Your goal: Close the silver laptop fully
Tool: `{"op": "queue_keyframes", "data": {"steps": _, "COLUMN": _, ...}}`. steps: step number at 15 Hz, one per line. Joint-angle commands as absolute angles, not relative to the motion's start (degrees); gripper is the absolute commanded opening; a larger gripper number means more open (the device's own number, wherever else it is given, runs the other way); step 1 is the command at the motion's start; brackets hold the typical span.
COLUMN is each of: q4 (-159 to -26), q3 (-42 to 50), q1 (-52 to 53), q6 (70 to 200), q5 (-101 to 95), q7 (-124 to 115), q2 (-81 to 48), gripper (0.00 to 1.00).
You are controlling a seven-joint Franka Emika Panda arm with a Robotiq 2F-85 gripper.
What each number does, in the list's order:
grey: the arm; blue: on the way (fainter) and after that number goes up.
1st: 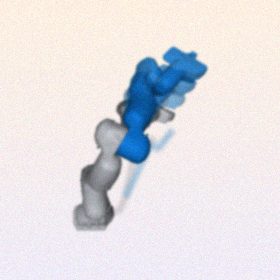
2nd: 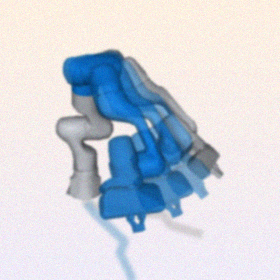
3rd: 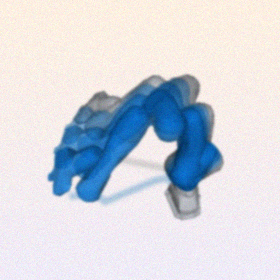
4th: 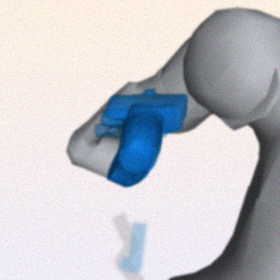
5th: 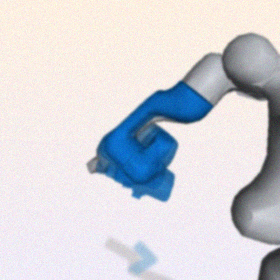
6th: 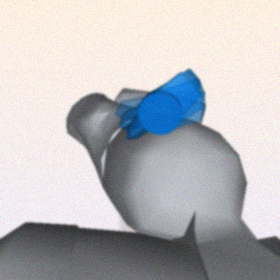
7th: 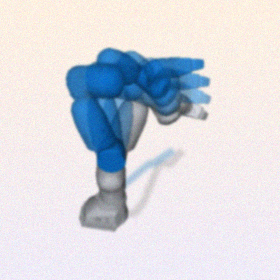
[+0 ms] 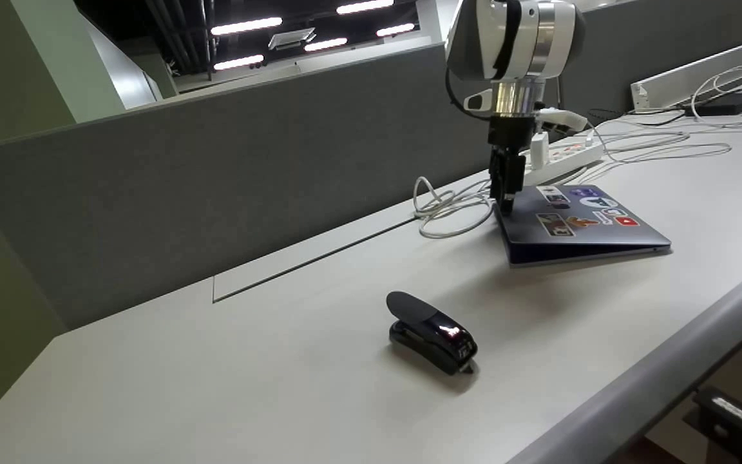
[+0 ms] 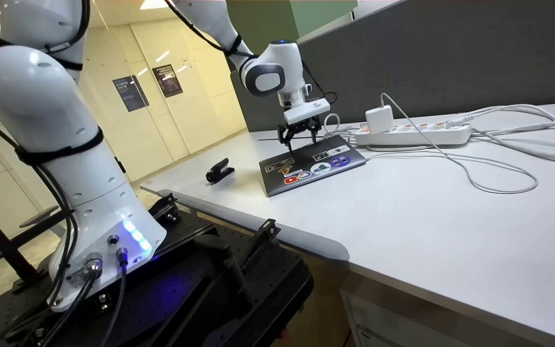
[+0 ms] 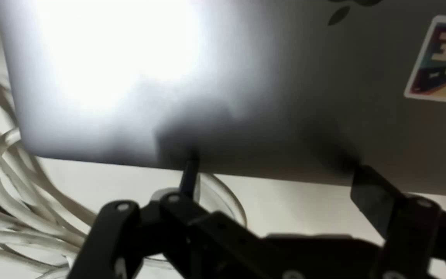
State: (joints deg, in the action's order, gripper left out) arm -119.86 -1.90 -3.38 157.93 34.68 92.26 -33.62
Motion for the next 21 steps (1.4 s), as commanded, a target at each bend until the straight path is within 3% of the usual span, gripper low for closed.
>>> {"op": "queue_keyframes", "data": {"steps": 1, "q4": -117.46, "q3": -4.44, "q1": -6.28, "q6": 158.27, "q5": 27.73, "q7": 84.69, "q2": -36.45, "gripper": 1.00}}
{"op": "queue_keyframes", "data": {"steps": 13, "q4": -114.99, "q3": -7.23, "q1": -9.74, "q6": 157.30, "q5": 13.30, "q7": 69.80, "q2": -40.75, "gripper": 1.00}}
{"op": "queue_keyframes", "data": {"steps": 21, "q4": -124.07, "q3": -4.61, "q1": -6.75, "q6": 160.38, "q5": 9.16, "q7": 55.37, "q2": -29.67, "gripper": 1.00}}
